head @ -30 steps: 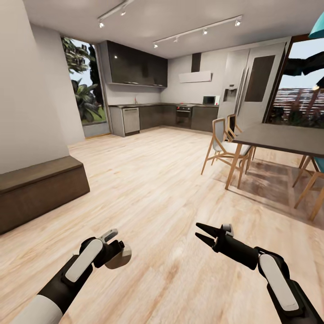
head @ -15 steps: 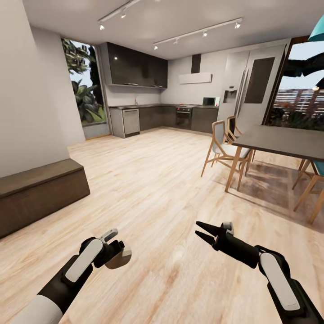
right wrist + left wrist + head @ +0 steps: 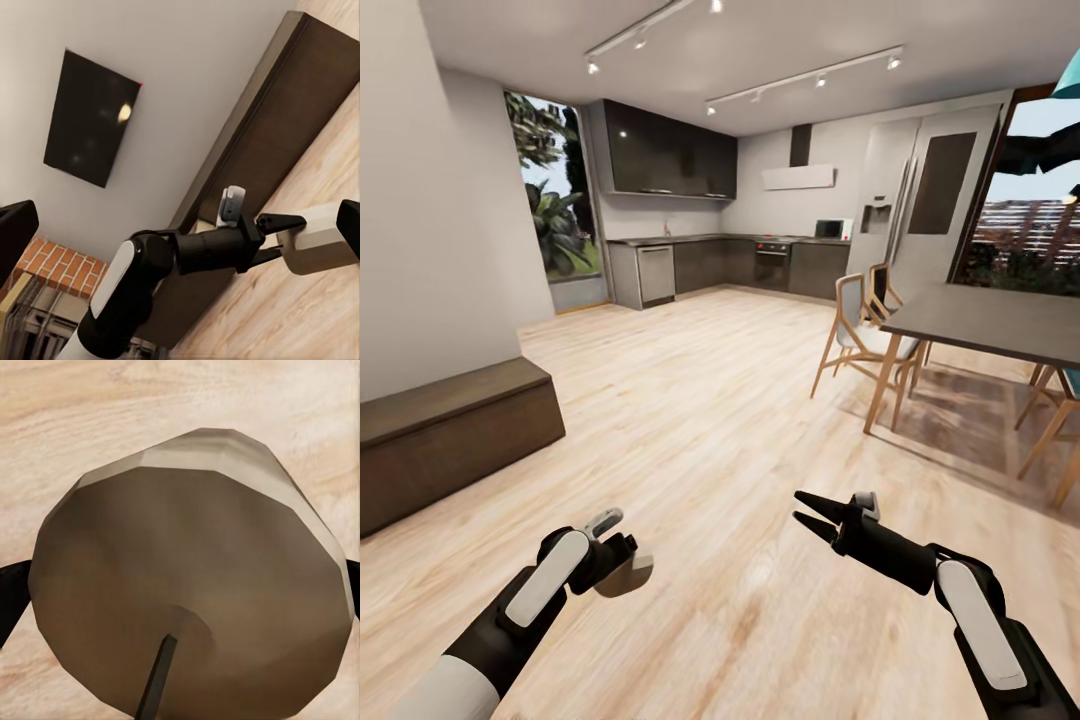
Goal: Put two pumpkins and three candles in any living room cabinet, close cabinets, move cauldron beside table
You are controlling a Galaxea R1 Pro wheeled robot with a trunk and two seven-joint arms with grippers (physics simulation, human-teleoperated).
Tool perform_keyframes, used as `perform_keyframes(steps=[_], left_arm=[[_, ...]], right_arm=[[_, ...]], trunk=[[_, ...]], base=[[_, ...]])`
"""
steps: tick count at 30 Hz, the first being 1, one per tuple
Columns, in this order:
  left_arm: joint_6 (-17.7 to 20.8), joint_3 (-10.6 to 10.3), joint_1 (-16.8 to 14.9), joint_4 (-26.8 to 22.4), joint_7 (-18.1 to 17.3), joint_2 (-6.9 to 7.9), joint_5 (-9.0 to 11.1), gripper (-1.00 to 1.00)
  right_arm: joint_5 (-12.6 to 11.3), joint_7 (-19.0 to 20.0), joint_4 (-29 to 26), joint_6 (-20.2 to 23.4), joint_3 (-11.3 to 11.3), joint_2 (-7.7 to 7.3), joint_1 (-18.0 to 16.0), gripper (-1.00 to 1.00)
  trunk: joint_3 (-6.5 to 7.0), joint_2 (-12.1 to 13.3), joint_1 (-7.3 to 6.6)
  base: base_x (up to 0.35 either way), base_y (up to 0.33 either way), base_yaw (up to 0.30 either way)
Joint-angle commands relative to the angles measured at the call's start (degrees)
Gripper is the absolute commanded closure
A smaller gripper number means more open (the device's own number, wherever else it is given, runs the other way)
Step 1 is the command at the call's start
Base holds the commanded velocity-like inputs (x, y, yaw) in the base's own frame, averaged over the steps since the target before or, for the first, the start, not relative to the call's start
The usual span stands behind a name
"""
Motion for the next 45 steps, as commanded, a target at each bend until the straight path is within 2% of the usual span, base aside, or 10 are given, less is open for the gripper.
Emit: perform_keyframes(steps=[1,10,20,39,45], left_arm=[[0.19,-0.15,-0.06,-0.12,0.29,0.05,0.16,1.00],[0.19,-0.18,-0.06,-0.35,0.30,0.07,0.08,1.00],[0.19,-0.26,-0.06,-0.34,0.38,0.05,0.07,1.00],[0.19,-0.26,-0.06,-0.34,0.35,0.05,0.13,1.00],[0.19,-0.26,-0.06,-0.32,0.36,0.05,0.16,1.00]], right_arm=[[0.18,0.19,-0.03,0.29,-0.08,0.00,-0.01,-1.00],[0.41,-0.12,-0.09,0.32,0.01,0.01,-0.02,-1.00],[0.94,-0.11,-0.55,0.28,0.02,0.01,-0.03,-1.00],[0.87,0.71,-2.67,0.25,-0.08,0.01,-0.03,-1.00],[0.94,0.01,-2.75,0.25,-0.03,0.03,-0.03,-1.00]], trunk=[[-0.06,-0.03,-0.01],[-0.06,-0.03,-0.01],[-0.08,-0.03,-0.01],[-0.10,-0.03,-0.01],[-0.10,-0.03,-0.01]], base=[[0.000,0.000,0.214],[0.038,0.000,0.263],[0.314,-0.007,0.272],[0.342,-0.070,0.027],[0.342,-0.009,0.209]])
